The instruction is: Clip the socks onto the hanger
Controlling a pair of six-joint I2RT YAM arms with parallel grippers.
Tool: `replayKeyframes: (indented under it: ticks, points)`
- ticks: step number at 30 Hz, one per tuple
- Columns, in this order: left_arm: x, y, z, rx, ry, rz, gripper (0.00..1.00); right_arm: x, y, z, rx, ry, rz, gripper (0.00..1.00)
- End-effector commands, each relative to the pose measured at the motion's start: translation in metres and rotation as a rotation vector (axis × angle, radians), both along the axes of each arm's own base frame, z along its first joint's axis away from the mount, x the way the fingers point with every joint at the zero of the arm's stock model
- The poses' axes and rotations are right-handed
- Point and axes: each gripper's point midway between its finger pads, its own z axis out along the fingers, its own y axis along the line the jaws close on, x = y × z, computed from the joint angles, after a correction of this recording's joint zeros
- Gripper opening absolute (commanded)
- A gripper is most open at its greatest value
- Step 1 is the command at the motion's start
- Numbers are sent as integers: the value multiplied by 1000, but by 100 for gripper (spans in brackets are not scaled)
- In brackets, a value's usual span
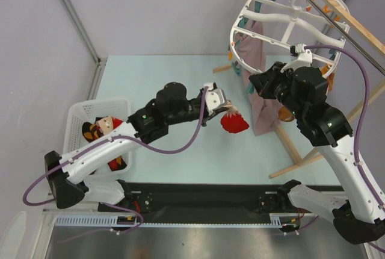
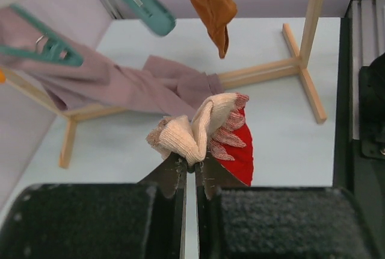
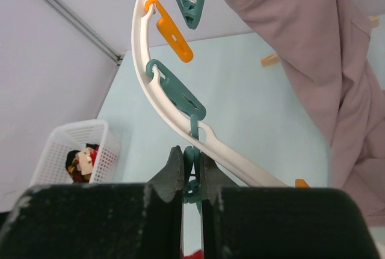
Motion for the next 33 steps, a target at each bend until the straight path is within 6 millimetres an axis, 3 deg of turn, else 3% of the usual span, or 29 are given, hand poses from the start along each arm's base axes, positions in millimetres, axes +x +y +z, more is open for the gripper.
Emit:
replayKeyframes:
  ticks: [1, 7, 9, 14, 26, 33]
  points:
    - [12, -18, 11, -45, -168, 67, 0, -20, 28, 11, 106, 41, 150, 0]
    - [29, -35, 8, -54, -281, 165, 0, -21, 36, 13, 154, 65, 179, 0]
    - [40, -33, 8, -39, -317, 245, 0, -22, 38, 11, 159, 79, 189, 0]
    - [47, -39, 9, -39, -352, 295, 0, -23, 38, 8, 158, 92, 188, 0]
    - [38, -44, 18, -62, -401, 280, 0, -17, 36, -6, 138, 136, 151, 0]
    - [33, -50, 11, -26, -415, 264, 0, -14, 29, -5, 139, 132, 109, 0]
